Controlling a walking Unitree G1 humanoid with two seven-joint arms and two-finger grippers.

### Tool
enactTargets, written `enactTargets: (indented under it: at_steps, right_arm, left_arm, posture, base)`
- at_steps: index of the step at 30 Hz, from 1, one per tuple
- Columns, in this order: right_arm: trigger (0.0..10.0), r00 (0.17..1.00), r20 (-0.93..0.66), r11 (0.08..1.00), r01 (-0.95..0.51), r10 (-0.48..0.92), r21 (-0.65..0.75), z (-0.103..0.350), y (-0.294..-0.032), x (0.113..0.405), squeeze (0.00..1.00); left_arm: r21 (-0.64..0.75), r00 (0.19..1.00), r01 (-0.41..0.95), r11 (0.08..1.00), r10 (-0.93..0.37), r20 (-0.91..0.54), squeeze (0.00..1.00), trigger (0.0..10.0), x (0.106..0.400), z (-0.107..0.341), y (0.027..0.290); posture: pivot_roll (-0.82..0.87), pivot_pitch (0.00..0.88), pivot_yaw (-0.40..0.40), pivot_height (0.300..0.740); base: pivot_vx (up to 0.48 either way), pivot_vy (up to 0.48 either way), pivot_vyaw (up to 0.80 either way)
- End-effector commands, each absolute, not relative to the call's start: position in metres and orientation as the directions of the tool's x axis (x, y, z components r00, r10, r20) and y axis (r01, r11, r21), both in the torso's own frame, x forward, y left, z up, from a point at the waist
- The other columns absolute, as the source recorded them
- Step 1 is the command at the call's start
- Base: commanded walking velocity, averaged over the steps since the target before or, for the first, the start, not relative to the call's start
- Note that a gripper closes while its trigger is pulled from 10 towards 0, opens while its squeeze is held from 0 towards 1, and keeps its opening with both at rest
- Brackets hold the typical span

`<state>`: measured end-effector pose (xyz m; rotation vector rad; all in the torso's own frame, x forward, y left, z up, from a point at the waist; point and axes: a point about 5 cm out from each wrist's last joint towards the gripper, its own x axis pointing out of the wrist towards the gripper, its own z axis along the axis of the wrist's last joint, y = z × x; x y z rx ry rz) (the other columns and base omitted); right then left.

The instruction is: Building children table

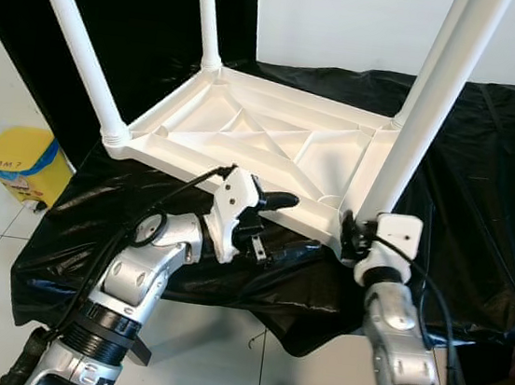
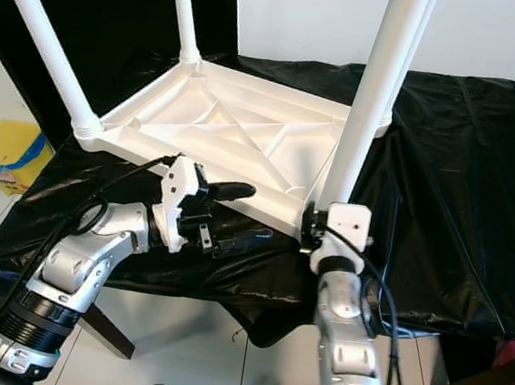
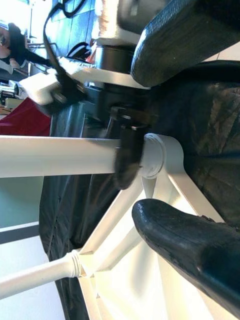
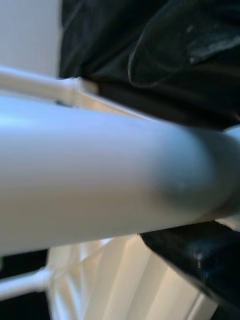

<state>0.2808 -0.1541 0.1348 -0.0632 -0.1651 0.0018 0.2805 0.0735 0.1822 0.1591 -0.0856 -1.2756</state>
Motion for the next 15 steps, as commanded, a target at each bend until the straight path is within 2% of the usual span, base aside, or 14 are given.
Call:
enactTargets:
  at_steps: [1,3,9,10,11,12,15]
  right_arm:
    - [10.0,0.98,0.182,0.996,-0.07,0.079,-0.055,0.135,-0.155,0.276,1.0]
    - [10.0,0.968,0.184,0.985,-0.162,0.171,-0.065,0.136,-0.162,0.269,1.0]
    - [10.0,0.959,0.149,0.969,-0.229,0.241,-0.094,0.131,-0.177,0.266,1.0]
    - [10.0,0.947,0.123,0.953,-0.284,0.296,-0.106,0.129,-0.181,0.266,0.86]
    - [10.0,0.936,0.107,0.94,-0.323,0.335,-0.113,0.127,-0.183,0.266,0.86]
    - [10.0,0.919,0.084,0.92,-0.375,0.385,-0.117,0.126,-0.185,0.268,0.0]
    - [10.0,0.887,0.052,0.881,-0.447,0.459,-0.157,0.128,-0.188,0.279,0.0]
  left_arm:
    - [0.173,0.304,0.94,0.295,-0.952,-0.029,0.0,10.0,0.281,0.181,0.074]
    - [0.17,0.307,0.939,0.298,-0.951,-0.029,0.0,10.0,0.28,0.181,0.074]
    - [0.166,0.309,0.939,0.301,-0.951,-0.028,0.0,10.0,0.279,0.18,0.075]
    - [0.163,0.308,0.94,0.3,-0.951,-0.03,0.0,10.0,0.278,0.18,0.075]
    - [0.162,0.307,0.941,0.298,-0.951,-0.032,0.0,10.0,0.278,0.179,0.076]
    - [0.16,0.306,0.941,0.297,-0.952,-0.032,0.0,10.0,0.277,0.179,0.076]
    - [0.161,0.302,0.943,0.293,-0.953,-0.036,0.0,10.0,0.278,0.18,0.076]
  posture:
    - [-0.19,0.028,0.039,0.74]
    - [-0.18,0.033,0.038,0.74]
    - [-0.18,0.04,0.04,0.74]
    - [-0.18,0.043,0.044,0.74]
    - [-0.18,0.043,0.044,0.74]
    - [-0.18,0.043,0.049,0.74]
    - [-0.18,0.04,0.057,0.74]
  base:
    - [0.0,0.0,0.0]
    - [0.0,0.0,0.0]
    - [0.0,0.0,0.0]
    - [0.0,0.0,0.0]
    - [0.0,0.0,0.0]
    - [0.0,0.0,0.0]
    - [0.0,0.0,0.0]
